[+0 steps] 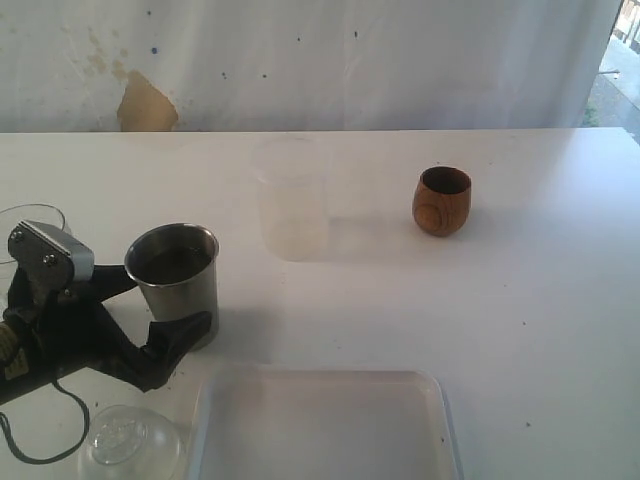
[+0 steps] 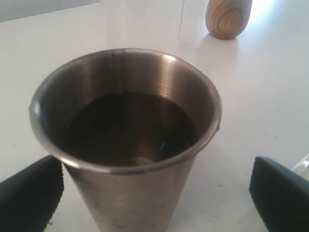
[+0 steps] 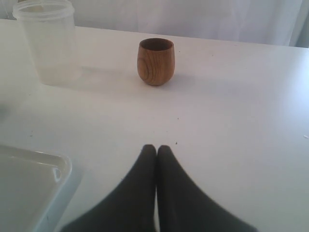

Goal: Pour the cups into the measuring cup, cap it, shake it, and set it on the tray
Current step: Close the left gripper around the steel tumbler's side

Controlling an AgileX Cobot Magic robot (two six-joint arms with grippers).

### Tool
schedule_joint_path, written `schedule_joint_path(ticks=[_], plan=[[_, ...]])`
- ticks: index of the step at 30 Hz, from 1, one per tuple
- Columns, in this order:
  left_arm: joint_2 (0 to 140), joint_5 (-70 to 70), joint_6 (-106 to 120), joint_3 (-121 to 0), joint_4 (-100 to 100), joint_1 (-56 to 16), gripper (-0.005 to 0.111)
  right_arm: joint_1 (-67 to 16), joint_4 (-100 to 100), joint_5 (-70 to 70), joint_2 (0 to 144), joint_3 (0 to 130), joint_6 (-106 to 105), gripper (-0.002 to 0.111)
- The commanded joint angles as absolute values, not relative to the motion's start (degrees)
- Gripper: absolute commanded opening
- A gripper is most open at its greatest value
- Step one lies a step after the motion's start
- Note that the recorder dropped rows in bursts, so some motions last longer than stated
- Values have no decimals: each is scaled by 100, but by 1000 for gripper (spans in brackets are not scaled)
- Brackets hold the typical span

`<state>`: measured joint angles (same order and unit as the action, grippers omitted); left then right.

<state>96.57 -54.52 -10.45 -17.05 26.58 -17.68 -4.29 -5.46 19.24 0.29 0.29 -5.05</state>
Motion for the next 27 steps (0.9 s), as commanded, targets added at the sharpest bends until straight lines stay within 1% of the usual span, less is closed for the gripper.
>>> schedule_joint_path(ticks=[1, 12, 27], plan=[[9675, -5524, -1032, -1728, 2785, -1799, 105, -398, -502, 1930, 0, 0, -525, 0], [9833, -5605, -867, -1773, 2797, -1799, 105, -398, -502, 1930, 0, 0, -525, 0], [10575, -5608, -867, -2506, 2836, -1799, 105, -398, -502, 1930, 0, 0, -525, 0]])
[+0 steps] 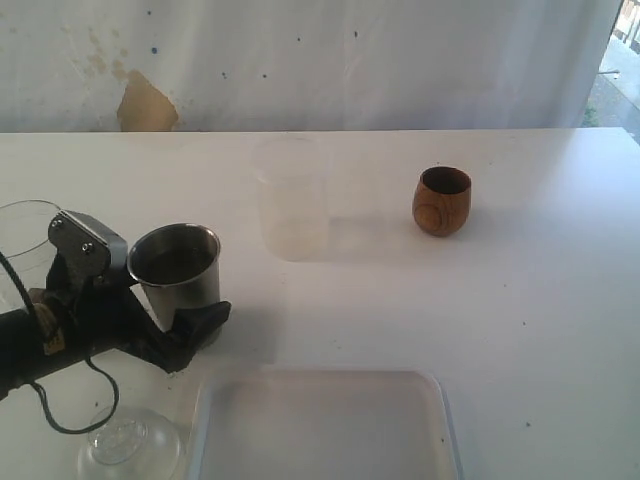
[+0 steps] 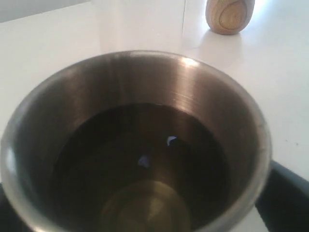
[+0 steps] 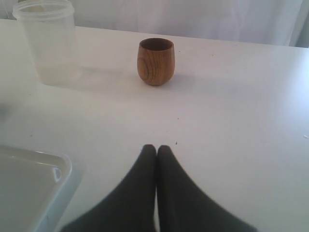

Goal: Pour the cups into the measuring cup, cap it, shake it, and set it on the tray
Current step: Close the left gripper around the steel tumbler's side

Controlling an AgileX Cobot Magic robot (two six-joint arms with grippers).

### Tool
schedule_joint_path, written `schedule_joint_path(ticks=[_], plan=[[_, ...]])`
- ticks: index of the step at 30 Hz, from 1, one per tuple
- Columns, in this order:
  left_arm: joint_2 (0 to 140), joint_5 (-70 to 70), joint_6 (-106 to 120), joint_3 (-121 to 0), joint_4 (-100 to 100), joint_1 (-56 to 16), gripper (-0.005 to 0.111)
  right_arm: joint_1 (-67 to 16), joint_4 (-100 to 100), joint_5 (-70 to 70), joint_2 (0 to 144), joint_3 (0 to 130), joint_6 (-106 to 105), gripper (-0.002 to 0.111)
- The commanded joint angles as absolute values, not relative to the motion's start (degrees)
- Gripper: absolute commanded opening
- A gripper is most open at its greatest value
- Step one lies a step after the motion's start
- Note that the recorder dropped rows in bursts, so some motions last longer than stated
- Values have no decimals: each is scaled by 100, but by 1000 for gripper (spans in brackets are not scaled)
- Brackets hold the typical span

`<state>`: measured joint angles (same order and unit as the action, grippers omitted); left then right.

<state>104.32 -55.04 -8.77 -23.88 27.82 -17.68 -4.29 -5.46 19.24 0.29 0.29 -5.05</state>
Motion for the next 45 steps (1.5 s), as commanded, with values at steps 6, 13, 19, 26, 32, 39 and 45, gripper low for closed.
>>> schedule_joint_path(ticks=[6, 13, 19, 26, 32, 39, 45], plan=[[10734, -5626, -864, -2549, 3012, -1799, 105, -398, -502, 1930, 0, 0, -525, 0], [10756, -5624, -852, -2549, 3012, -1799, 105, -398, -502, 1930, 0, 0, -525, 0], [10756, -6059, -899, -2549, 3004, -1799, 105, -398, -502, 1930, 0, 0, -525, 0], [10756, -6136, -899, -2549, 2516, -1799, 105, -398, -502, 1930, 0, 0, -525, 0], [10756, -6031, -899, -2549, 2345, -1799, 105, -398, -502, 1930, 0, 0, -525, 0], [10953, -6107, -899, -2549, 2356, -1799, 105, -398, -502, 1930, 0, 0, -525, 0], [11177, -6427, -856, -2549, 2291, -1799, 105, -398, -502, 1930, 0, 0, -525, 0]])
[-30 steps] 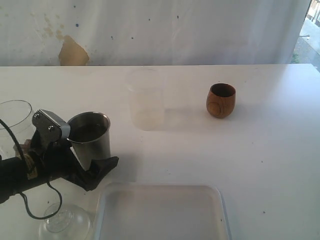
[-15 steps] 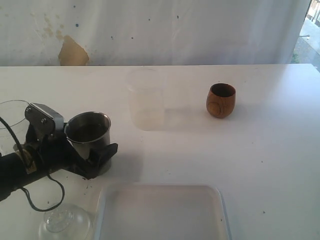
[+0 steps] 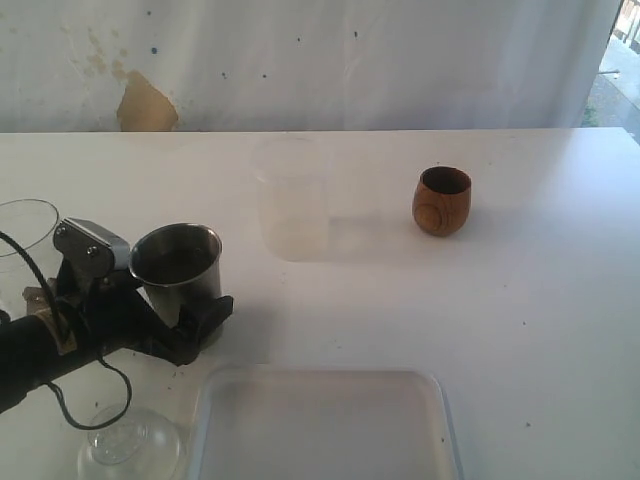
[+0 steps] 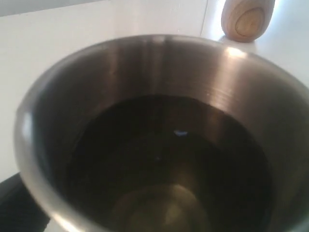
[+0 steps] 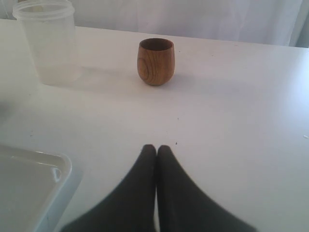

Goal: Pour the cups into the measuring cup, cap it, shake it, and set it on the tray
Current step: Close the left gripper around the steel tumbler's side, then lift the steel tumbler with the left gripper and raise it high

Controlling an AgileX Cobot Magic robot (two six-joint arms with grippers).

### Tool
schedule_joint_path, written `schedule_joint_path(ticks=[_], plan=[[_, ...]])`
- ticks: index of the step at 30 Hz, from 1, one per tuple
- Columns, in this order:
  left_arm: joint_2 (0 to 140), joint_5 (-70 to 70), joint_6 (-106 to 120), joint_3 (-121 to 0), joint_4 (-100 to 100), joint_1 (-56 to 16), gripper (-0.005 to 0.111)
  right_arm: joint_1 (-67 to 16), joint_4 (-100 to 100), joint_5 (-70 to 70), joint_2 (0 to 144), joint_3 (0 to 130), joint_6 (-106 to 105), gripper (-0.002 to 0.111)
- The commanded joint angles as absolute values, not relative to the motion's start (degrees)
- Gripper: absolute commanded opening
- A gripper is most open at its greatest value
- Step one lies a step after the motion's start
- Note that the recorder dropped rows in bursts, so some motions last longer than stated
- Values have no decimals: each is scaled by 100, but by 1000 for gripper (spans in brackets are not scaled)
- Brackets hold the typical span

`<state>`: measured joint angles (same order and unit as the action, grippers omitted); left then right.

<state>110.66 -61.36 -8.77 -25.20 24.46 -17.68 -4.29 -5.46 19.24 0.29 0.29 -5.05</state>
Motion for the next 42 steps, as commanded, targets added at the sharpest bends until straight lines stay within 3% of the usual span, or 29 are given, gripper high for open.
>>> schedule_joint_path(ticks=[1, 18, 21, 24, 25, 27, 28, 37, 42], plan=[[11202, -6471, -856, -2575, 2291, -1799, 105, -398, -502, 1930, 0, 0, -525, 0], [11300, -6366, -913, -2884, 2407, -1799, 103, -398, -502, 1930, 0, 0, -525, 0], [11300, -6341, -913, -2884, 2462, -1799, 85, -398, -502, 1930, 0, 0, -525, 0], [11300, -6328, -913, -2884, 2635, -1799, 51, -398, -502, 1930, 0, 0, -525, 0], [11300, -6341, -913, -2884, 2724, -1799, 33, -398, -502, 1930, 0, 0, -525, 0], [11300, -6366, -913, -2884, 2775, -1799, 9, -398, -502, 1930, 0, 0, -525, 0], [11300, -6319, -916, -2884, 2823, -1799, 1, -398, -502, 1930, 0, 0, -525, 0], [11007, -6862, -1357, -2874, 2948, -1799, 0, -398, -525, 1930, 0, 0, -426, 0], [9774, -6508, -1937, -2885, 3025, -1799, 0, -398, -525, 1930, 0, 0, -426, 0]])
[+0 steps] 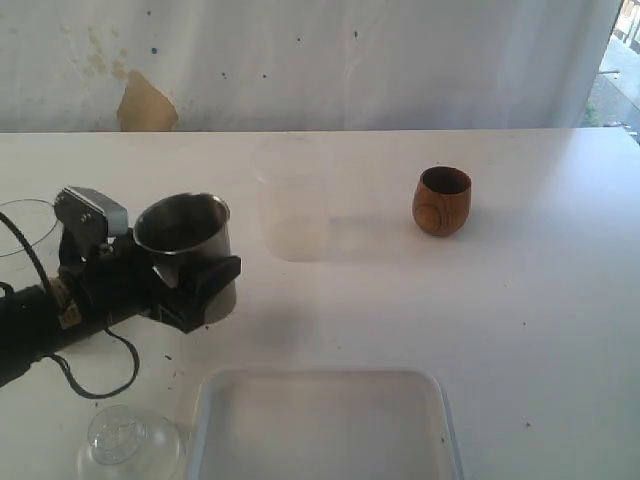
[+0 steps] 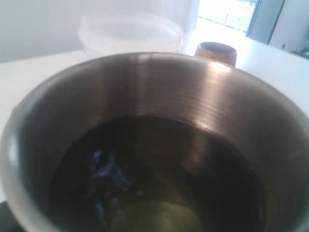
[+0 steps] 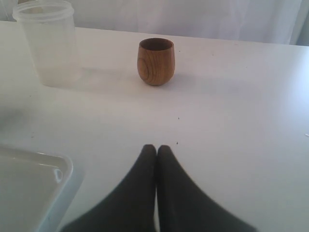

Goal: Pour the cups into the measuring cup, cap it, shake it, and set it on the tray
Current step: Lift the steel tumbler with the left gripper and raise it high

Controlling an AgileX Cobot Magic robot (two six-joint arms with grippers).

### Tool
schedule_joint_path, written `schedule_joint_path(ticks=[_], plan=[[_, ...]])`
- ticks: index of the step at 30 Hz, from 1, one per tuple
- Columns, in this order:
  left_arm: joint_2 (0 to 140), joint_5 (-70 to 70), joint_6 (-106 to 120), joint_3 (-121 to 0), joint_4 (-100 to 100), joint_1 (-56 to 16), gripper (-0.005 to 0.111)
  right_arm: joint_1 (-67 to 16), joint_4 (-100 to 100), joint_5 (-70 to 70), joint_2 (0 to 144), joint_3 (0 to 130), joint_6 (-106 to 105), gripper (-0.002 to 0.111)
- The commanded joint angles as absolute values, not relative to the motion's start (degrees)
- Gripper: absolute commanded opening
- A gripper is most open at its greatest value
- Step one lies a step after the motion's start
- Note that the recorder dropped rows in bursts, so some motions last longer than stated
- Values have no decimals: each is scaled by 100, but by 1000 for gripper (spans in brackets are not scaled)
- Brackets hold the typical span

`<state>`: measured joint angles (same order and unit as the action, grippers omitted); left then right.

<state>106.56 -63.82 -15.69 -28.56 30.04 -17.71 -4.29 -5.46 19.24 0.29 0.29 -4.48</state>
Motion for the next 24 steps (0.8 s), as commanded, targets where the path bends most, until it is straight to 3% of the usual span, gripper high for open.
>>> schedule_joint_path(ticks=[1, 5, 12, 18, 24], plan=[[9572, -6275, -2017, -2896, 3025, -1799, 0, -398, -525, 1930, 0, 0, -426, 0], [8365, -4088, -2617, -3473, 3393, -1799, 0, -398, -525, 1930, 0, 0, -426, 0], [7317, -1906, -2629, -4492, 3518, -1664, 0, -398, -525, 1930, 0, 0, -426, 0], [7227, -1771, -2631, -4574, 3518, -1020, 0, -398, -528, 1930, 0, 0, -426, 0], [7227, -1771, -2718, -4574, 3518, 215, 0, -398, -528, 1930, 0, 0, -426, 0]])
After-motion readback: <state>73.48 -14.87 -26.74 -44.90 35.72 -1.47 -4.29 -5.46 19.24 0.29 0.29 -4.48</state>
